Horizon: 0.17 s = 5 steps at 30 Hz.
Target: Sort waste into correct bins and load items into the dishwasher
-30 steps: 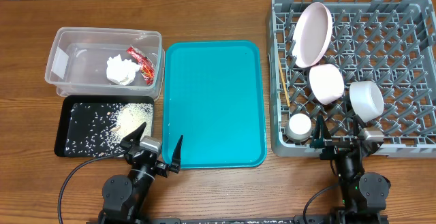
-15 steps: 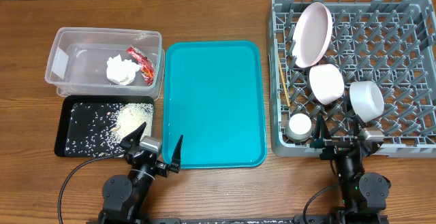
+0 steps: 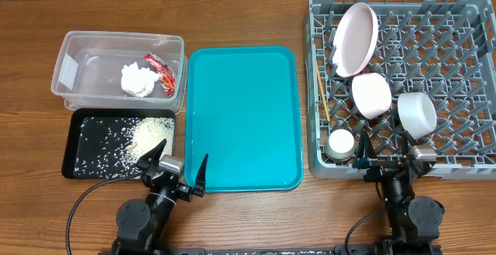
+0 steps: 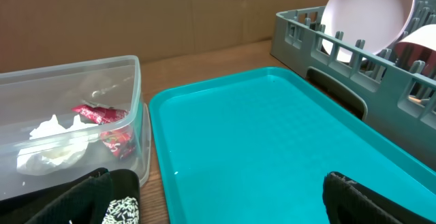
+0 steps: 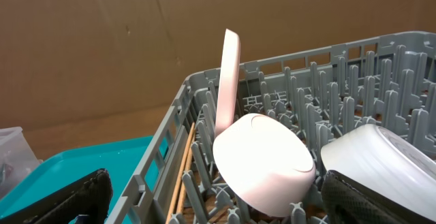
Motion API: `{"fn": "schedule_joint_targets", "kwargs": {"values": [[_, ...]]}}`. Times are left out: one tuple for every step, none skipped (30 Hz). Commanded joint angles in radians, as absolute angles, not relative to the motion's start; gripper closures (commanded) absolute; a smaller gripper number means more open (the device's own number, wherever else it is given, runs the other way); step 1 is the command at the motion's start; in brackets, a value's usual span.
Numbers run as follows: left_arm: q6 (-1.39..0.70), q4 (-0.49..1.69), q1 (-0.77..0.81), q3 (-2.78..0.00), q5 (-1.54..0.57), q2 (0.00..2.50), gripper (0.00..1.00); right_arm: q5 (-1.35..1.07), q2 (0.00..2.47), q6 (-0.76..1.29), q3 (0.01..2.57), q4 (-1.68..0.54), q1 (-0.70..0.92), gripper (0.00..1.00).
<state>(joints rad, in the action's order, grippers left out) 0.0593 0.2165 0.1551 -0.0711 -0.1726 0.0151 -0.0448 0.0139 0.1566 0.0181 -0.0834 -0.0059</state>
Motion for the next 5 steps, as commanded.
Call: {"fn": "schedule_joint_targets", "kwargs": {"values": [[0.067,0.216,0.15,-0.068,-0.184,0.006,0.0,-0.046,0.003,0.156,0.008,-0.08,-0.009,0.0],[0.068,0.216,0.15,-0.068,-0.184,0.006,0.0,-0.046,0.003,0.156,0.008,-0.08,-0.009,0.0],[0.067,0.216,0.15,-0.068,-0.184,0.006,0.0,-0.046,0.003,0.156,0.008,-0.08,-0.009,0.0],[0.067,0.216,0.15,-0.068,-0.184,0.006,0.0,-0.046,0.003,0.156,0.008,-0.08,-0.009,0.0],[0.067,0.216,0.15,-0.068,-0.184,0.006,0.0,-0.046,0.003,0.156,0.008,-0.08,-0.009,0.0]]}}
